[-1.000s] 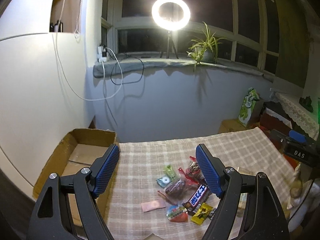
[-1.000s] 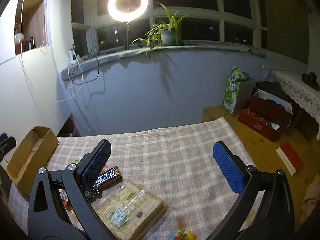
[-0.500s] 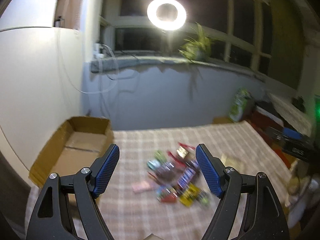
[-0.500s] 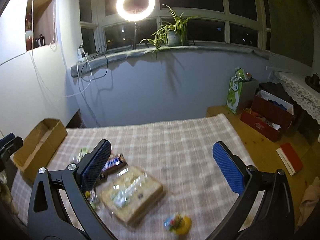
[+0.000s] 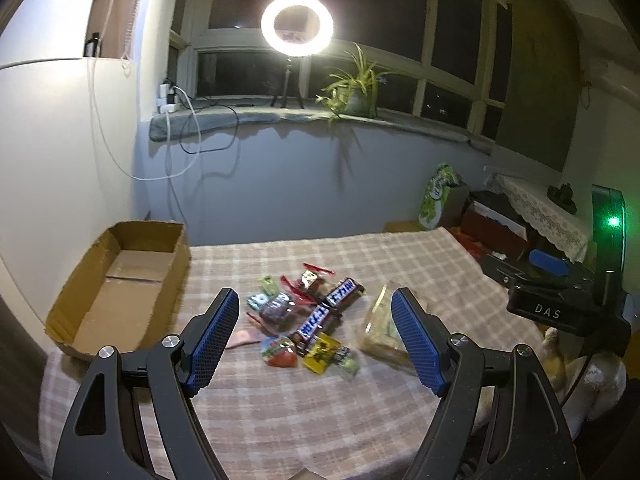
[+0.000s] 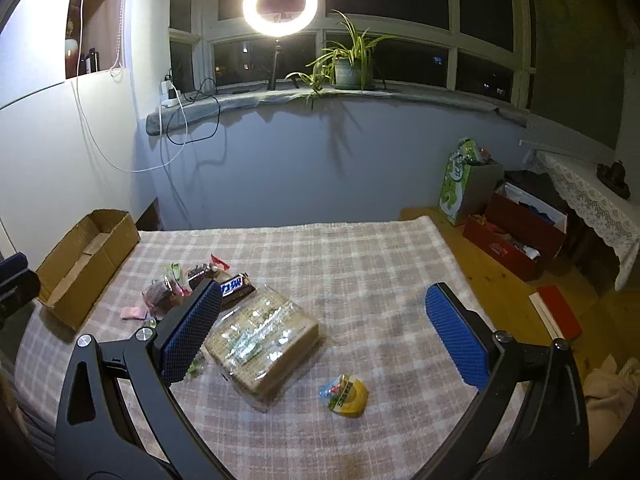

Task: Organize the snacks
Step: 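Move both grippers toward the snack pile and bread packages, then grasp a wrapped bread package with the left gripper while the right grasps another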

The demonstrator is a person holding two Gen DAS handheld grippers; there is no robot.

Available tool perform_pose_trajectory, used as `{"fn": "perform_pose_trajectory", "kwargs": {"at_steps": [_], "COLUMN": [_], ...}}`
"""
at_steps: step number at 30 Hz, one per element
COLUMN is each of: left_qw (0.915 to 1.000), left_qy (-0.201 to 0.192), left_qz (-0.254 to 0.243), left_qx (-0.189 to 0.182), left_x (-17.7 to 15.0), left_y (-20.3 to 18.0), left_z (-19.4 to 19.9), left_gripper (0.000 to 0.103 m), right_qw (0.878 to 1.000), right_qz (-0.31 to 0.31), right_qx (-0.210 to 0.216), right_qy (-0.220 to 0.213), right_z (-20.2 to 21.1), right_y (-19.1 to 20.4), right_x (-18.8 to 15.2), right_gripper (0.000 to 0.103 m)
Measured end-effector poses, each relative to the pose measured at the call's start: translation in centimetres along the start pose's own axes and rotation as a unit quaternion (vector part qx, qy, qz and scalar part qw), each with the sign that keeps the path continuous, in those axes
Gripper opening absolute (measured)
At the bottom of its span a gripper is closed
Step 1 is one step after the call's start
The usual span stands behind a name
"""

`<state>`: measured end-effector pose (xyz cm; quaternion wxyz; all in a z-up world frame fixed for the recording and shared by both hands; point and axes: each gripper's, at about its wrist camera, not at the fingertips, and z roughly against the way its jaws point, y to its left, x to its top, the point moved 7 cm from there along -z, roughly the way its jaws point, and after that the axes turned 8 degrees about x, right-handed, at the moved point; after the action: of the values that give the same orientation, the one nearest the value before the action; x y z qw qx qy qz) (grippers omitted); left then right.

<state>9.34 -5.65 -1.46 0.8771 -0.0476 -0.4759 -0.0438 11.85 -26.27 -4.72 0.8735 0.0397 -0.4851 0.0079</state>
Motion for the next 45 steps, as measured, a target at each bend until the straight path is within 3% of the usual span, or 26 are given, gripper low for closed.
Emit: {"fn": "perform_pose_trajectory", "kwargs": {"at_steps": [20, 45], "left_qw": [1.0000, 0.9992], "left_qy": [0.007, 0.026], "left_qz": [0.001, -0.013], "left_qx": [0.005, -0.027], "left_x": [-1.5, -1.3], "left_y": [-0.9, -2.9], "left_z": [-0.2, -2.8], "left_gripper": [0.079, 0.078], "right_qw": [1.000, 1.000], "right_qz": [-0.010, -0.008], "right_qx": [0.015, 0.022], "right_qy": [-0.018, -0.009], "right_z": [1.3, -0.6], "right_y": [0.4, 0.5], "right_x": [0.0, 0.0], "right_gripper": [0.103, 0.103]}}
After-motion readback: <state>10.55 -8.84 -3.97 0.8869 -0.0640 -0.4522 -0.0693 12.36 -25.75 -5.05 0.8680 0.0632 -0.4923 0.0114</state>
